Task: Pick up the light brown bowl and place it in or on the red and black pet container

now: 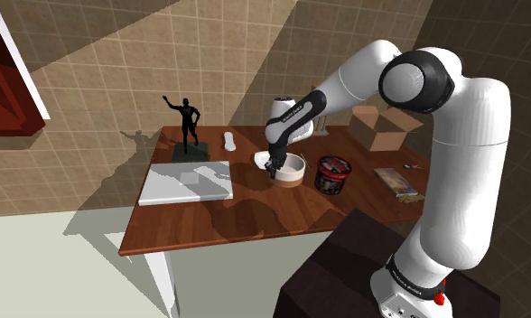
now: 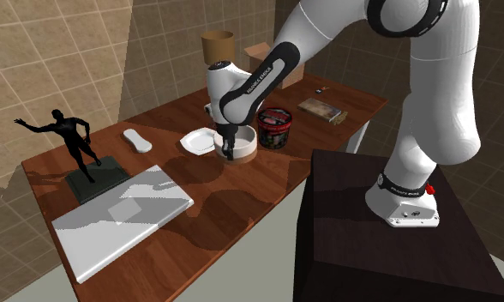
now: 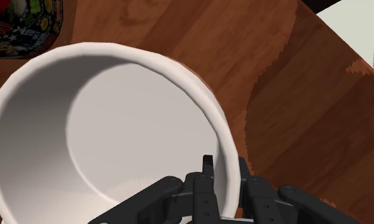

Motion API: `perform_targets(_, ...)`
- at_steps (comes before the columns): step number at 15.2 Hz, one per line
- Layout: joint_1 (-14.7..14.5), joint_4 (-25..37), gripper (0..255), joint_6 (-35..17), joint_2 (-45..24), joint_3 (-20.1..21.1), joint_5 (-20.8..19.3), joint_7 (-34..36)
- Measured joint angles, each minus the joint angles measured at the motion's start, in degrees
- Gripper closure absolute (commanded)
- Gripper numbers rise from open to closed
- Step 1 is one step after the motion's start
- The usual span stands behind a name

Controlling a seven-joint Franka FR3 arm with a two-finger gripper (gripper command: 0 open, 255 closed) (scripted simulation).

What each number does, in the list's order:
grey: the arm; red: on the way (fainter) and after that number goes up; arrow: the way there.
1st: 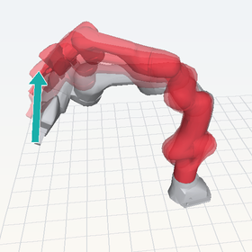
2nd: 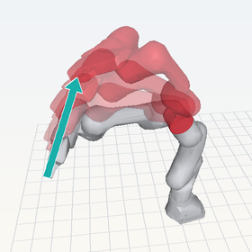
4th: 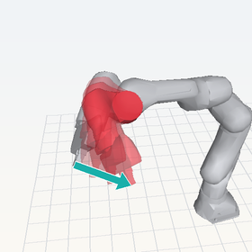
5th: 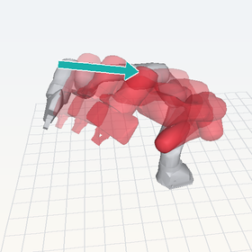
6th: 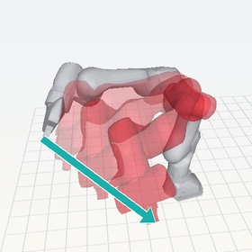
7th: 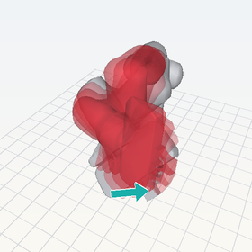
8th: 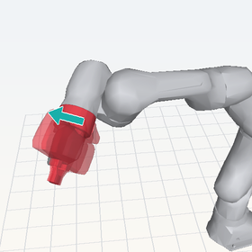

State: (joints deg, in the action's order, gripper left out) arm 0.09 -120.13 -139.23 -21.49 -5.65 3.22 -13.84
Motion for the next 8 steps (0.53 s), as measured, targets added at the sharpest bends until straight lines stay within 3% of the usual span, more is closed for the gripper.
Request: perform_targets(8, -0.2, 1.19, 255, 5.28, 4.12, -0.35, -0.7, 0.44)
